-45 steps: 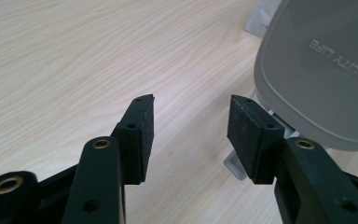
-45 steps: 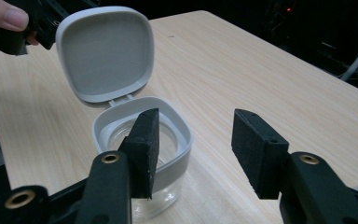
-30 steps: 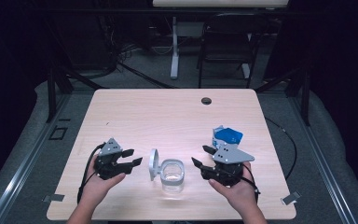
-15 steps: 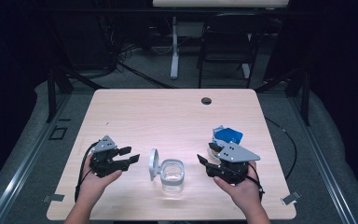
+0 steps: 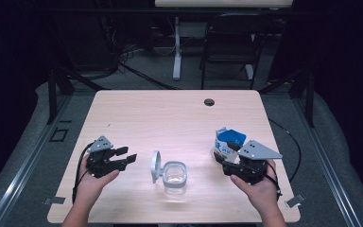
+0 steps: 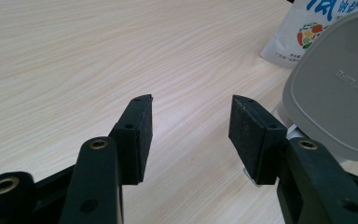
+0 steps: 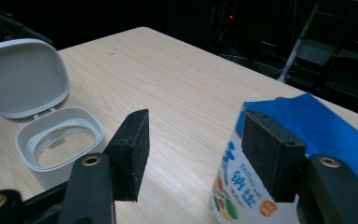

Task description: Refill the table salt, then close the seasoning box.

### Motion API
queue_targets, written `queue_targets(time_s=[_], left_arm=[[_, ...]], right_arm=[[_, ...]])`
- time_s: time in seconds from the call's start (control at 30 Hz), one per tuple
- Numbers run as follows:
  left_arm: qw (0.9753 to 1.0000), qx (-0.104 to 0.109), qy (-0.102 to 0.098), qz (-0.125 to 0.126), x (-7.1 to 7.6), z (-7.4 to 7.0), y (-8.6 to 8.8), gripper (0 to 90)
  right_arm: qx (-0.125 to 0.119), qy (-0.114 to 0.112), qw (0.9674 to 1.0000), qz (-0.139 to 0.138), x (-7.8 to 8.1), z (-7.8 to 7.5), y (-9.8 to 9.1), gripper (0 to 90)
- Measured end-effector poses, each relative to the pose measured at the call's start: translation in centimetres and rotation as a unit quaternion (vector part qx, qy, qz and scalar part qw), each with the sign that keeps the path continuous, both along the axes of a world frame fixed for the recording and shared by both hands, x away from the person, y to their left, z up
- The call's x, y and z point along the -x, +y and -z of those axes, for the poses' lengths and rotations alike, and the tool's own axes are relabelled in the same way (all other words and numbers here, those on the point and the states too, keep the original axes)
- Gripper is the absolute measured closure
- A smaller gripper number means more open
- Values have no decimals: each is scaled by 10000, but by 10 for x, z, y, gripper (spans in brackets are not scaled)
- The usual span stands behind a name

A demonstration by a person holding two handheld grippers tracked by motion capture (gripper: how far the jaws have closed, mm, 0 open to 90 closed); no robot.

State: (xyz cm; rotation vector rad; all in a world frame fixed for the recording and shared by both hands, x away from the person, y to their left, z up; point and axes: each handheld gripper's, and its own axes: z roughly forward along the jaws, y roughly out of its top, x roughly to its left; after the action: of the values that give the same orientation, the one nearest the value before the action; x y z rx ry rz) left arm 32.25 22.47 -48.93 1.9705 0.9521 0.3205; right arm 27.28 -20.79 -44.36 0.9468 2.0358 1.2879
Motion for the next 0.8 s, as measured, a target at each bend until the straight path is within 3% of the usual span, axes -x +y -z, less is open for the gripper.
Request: queue_targets(time_s=[0.23, 0.8], left_arm=[[10000, 27, -30, -75, 0, -3, 4, 497], [9998, 42, -93, -178, 0, -7, 10, 492]], right_arm=[[-88, 19, 9995, 300, -1, -3, -20, 411], [-176, 195, 9979, 599, -2, 0, -45, 410]])
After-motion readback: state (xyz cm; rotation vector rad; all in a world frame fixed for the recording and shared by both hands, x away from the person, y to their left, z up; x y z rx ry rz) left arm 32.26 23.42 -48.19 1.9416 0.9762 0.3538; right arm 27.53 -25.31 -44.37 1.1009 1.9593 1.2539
